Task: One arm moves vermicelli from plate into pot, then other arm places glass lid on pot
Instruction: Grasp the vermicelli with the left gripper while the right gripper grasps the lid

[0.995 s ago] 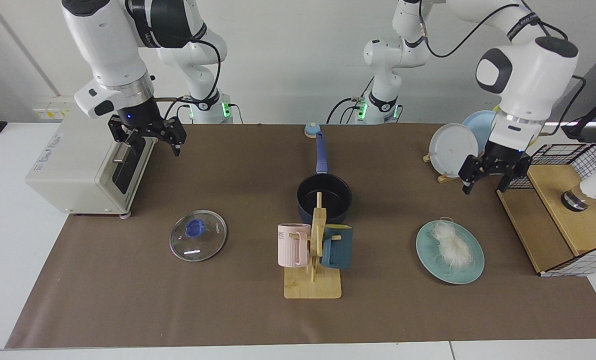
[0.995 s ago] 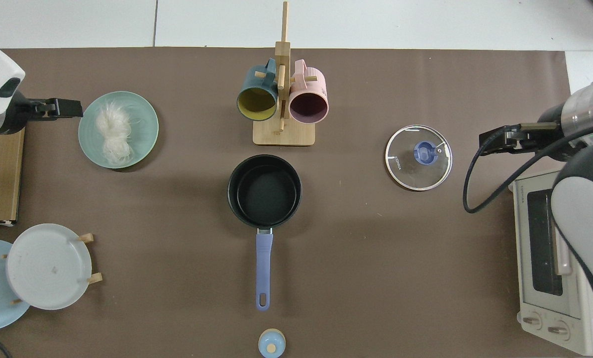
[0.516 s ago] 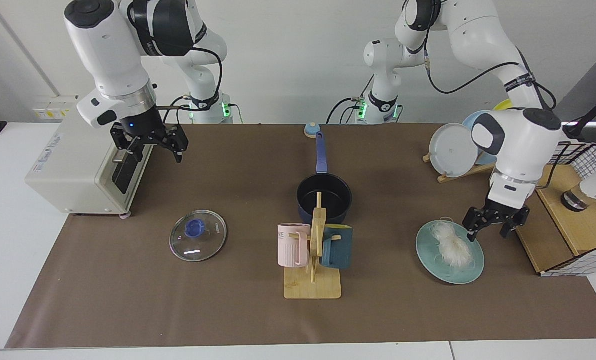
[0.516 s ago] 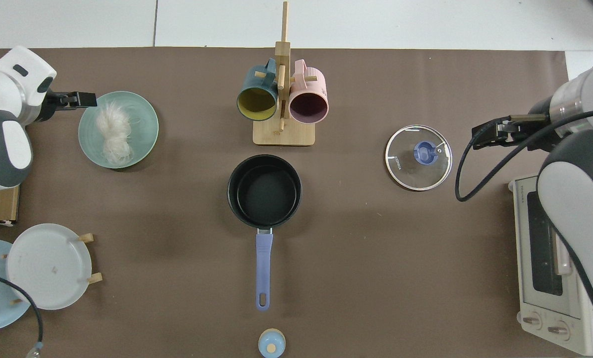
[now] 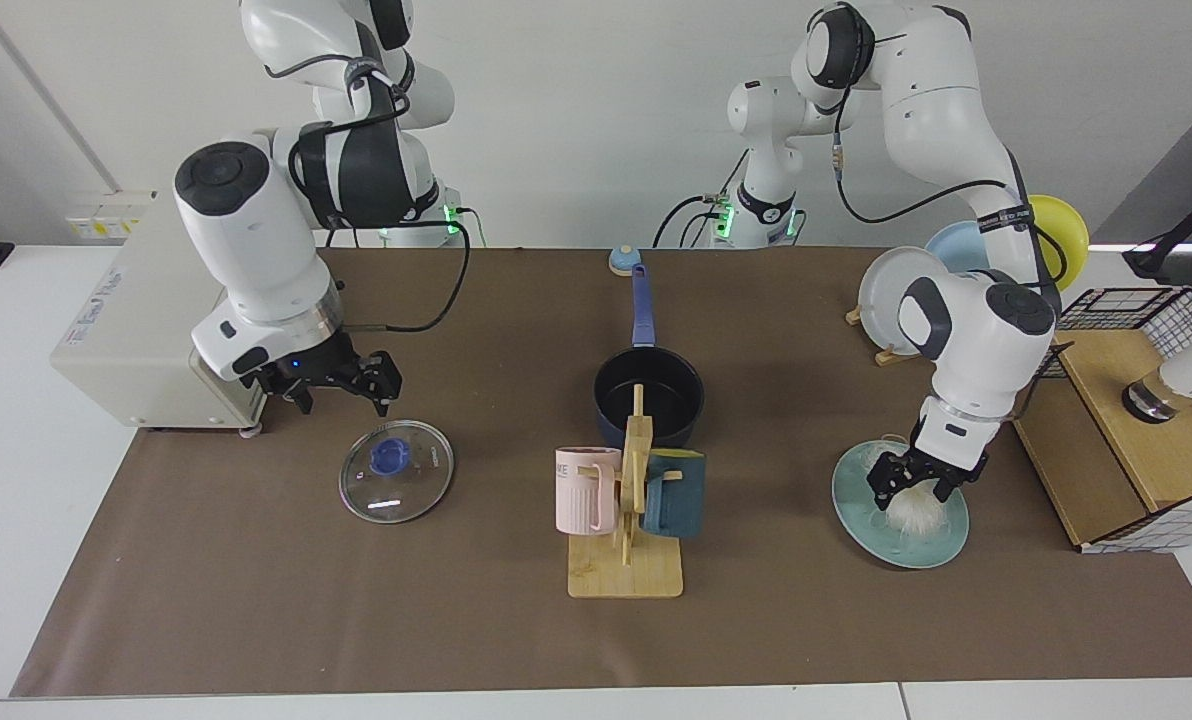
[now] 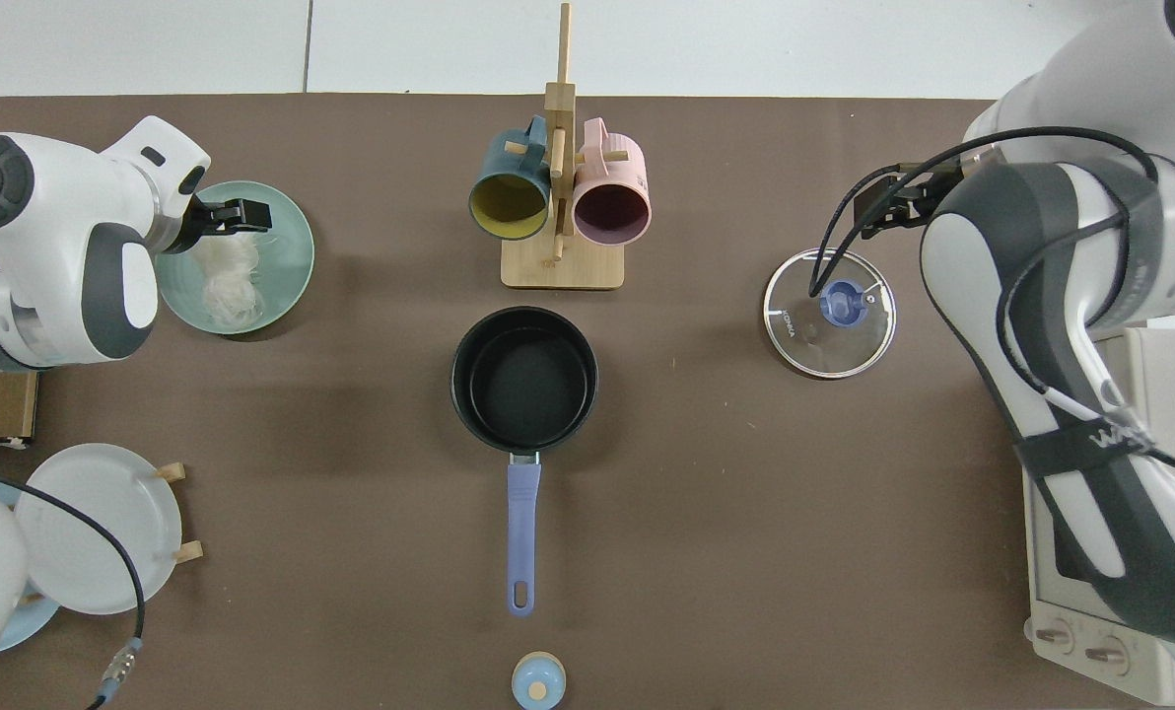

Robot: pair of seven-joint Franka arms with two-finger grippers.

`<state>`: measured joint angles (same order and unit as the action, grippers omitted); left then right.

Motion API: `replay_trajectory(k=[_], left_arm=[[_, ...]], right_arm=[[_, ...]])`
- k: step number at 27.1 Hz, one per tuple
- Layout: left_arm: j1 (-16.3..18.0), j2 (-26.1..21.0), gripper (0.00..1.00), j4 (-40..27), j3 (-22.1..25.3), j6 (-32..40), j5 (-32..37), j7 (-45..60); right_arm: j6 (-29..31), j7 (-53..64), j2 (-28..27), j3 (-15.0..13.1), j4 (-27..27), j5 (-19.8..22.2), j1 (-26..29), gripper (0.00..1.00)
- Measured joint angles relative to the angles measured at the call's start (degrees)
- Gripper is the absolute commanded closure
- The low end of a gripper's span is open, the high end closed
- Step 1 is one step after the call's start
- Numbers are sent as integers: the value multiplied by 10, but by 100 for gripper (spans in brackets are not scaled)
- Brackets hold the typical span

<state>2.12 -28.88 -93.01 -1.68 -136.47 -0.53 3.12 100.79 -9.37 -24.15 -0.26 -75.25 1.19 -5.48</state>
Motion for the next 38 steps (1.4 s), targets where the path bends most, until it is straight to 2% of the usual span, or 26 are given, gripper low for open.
replay_trajectory(k=[7, 12, 13, 16, 17, 19, 20, 21, 22, 31, 38], left_arm=[[4, 0, 1, -11, 3, 11, 1, 28], [4, -3, 4, -20, 2, 8, 1, 82], [4, -3, 13, -21, 2, 8, 1, 87], [4, -4, 49, -25, 2, 8, 1, 94], [4, -4, 55, -26, 2, 8, 1, 95], [4, -5, 58, -27, 2, 7, 1, 101], [4, -5, 65, -27, 2, 7, 1, 103], [4, -5, 77, -27, 3, 7, 1, 104], [4, -5, 99, -27, 3, 6, 1, 105], [5, -6, 100, -22, 4, 2, 1, 105], [4, -5, 100, 27, -7, 23, 1, 105]], right_arm=[[48, 0, -41, 0, -2, 0, -3, 1], [92, -1, -54, 1, -37, -1, -11, 1], [103, -2, -56, 2, -49, -1, -12, 1], [132, -3, -58, 2, -82, -1, -14, 1], [142, -3, -58, 2, -94, -1, -14, 1], [161, -3, -57, 2, -116, -1, -14, 1], [168, -3, -57, 2, -126, -1, -14, 1], [173, -3, -56, 2, -135, -1, -14, 1], [176, -3, -55, 2, -143, -1, -14, 1], [179, 10, -26, 1, -198, -1, -13, 1], [193, 29, -9, -2, -231, -1, -7, 1]])
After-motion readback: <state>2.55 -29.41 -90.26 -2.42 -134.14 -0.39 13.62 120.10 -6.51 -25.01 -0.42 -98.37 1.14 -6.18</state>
